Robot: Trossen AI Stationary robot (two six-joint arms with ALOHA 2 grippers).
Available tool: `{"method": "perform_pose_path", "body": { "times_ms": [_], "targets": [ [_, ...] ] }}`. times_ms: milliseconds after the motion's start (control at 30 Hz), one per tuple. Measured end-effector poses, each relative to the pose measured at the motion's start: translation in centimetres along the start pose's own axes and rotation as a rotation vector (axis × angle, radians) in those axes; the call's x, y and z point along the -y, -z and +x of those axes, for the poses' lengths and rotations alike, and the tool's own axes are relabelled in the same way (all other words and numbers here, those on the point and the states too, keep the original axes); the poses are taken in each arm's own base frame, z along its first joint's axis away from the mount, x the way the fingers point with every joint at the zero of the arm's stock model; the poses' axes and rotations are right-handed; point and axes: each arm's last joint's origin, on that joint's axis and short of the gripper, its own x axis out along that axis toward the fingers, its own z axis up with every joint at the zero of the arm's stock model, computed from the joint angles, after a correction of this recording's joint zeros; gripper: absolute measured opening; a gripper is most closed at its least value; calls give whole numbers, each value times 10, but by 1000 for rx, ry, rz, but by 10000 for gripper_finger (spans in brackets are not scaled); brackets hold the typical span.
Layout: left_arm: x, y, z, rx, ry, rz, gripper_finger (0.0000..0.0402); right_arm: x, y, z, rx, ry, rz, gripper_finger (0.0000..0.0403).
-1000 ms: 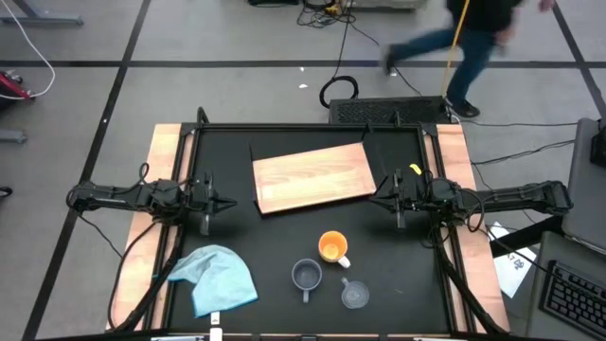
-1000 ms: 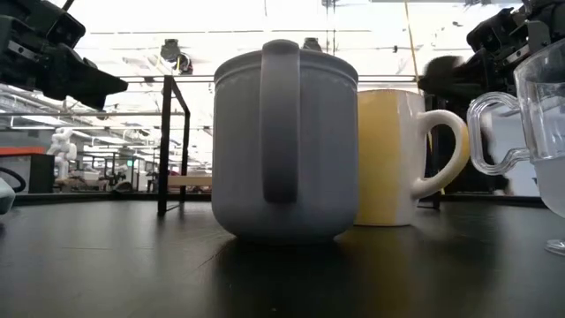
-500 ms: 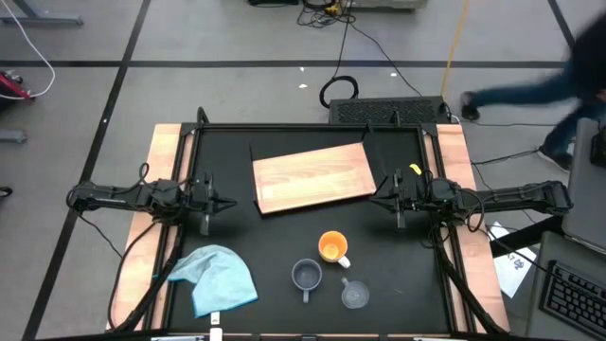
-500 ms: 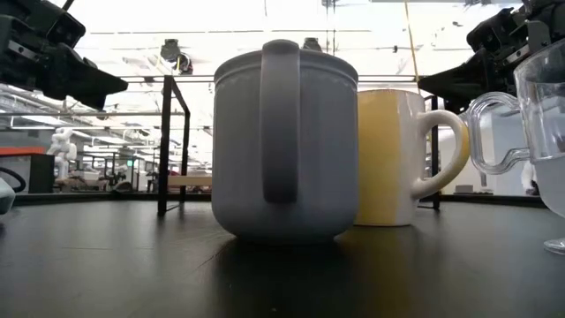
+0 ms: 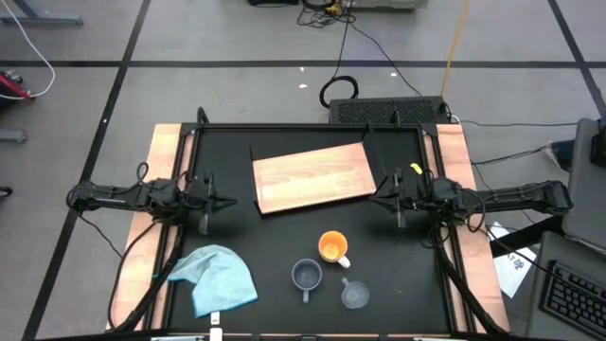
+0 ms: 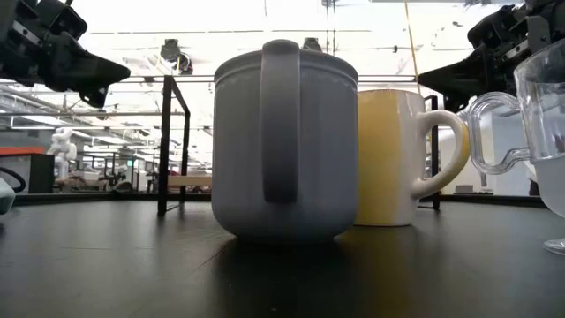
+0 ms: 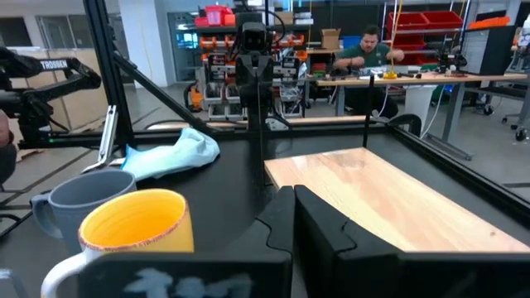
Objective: Stack small to large cups/mugs on shelf
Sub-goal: Put the yellow mug on the shelf
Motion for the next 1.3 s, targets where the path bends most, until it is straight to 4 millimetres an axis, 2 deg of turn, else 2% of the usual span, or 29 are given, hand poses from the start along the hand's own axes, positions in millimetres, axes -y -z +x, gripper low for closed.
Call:
{"method": "perform_pose_path", "body": {
  "times_ms": [600,1300],
  "targets": [
    [0,0,0,4,2,-108,21,0,-2,0,21,-2,-4,0],
    [0,0,0,-1,3,-125,21,0,-2,0,21,-2,22,0]
  ]
}}
